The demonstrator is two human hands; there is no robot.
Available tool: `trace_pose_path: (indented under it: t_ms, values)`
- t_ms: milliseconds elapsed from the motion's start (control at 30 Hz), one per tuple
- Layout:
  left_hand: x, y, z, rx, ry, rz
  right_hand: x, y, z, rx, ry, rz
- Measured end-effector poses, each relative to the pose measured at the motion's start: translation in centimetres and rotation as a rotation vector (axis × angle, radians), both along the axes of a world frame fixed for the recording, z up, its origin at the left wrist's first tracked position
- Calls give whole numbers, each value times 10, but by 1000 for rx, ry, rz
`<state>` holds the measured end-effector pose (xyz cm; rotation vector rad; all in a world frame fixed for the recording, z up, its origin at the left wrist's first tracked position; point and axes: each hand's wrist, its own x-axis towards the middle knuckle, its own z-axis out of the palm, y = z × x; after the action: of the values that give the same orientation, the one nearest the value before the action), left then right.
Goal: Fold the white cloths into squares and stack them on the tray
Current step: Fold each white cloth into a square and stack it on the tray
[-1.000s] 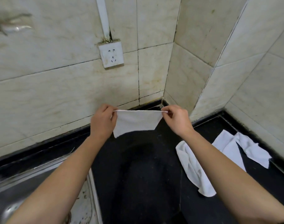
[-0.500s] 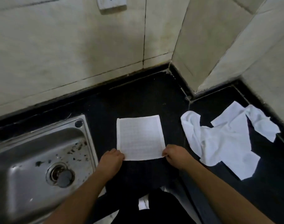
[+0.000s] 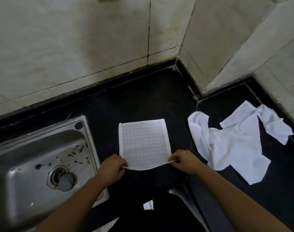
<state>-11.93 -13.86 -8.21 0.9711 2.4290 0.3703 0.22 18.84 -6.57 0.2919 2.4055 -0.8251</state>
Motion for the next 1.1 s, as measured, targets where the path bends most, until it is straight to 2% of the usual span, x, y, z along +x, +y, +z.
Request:
trace_pose_path:
  t_ms: [100,267,433,533,800,1100]
  values:
    - [-21,8,12,69,-206,245,-17,9,4,-113,19,-225]
    - [-60,30,18,307,-489,786,-62,13,6,-274,145,-589]
    - [-87,57,13,454,-494,1138,-98,13,-4,-323,184,-817]
    - [-98,66,5,494,-485,1215,-114,14,-15,-312,220,-894]
    - [-110,78,-8,415,-392,1277,-136,13,-29,-237,214,-912]
    - [-109,84,-15,302,-272,1266,-139,11,-30,-95,193,-806]
